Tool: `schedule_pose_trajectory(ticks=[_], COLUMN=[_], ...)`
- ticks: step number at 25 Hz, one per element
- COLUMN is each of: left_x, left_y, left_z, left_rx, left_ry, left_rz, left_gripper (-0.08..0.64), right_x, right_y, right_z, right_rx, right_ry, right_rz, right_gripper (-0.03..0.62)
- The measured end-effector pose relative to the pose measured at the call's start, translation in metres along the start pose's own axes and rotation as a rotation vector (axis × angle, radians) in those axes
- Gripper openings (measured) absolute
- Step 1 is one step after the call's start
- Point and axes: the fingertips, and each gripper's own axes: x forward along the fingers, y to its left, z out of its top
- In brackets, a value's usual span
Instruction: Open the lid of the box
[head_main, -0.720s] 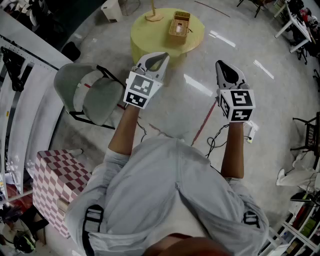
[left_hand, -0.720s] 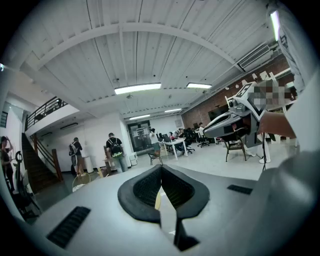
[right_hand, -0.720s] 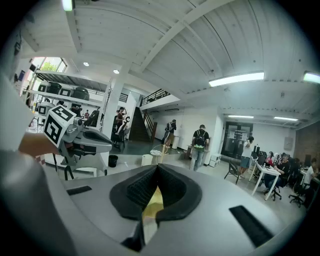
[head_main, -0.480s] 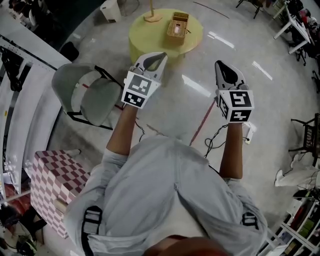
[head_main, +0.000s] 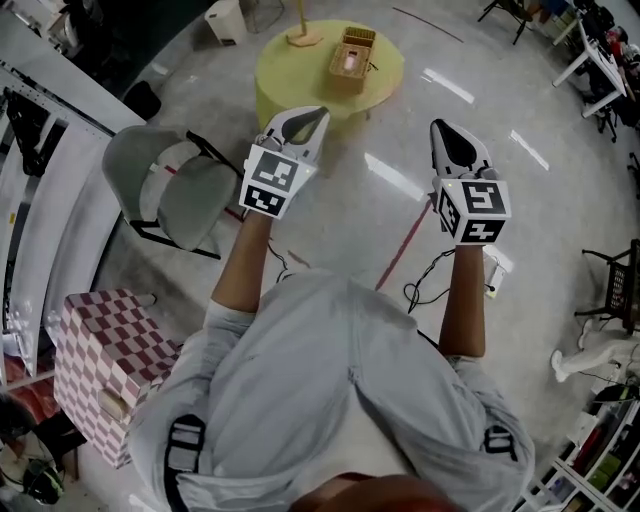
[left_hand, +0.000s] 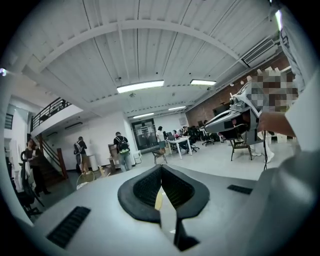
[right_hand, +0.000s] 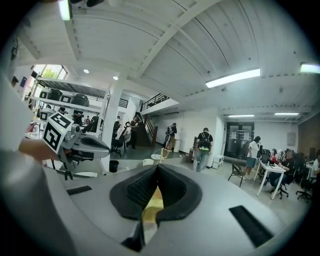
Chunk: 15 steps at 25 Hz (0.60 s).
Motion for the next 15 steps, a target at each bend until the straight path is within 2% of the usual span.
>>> schedule_pose_trajectory(ticks=[9, 15], left_x=[0.019, 0.042], left_y=[-0.025, -0.020], left_z=[-0.001, -0.006], left_rx=[-0.028, -0.043], left_ry=[0.039, 0.045], left_rz=[0.012, 0.021], left_gripper=[0.029, 0.029], right_x=[-0.001, 0.017], right_y=[-0.030, -0.047], right_z=[-0.017, -0.025], right_rx=[0.002, 0.041], right_ry=[0.006, 0.003], right_rz=[0.039, 0.048], right_gripper=[0.023, 0.023])
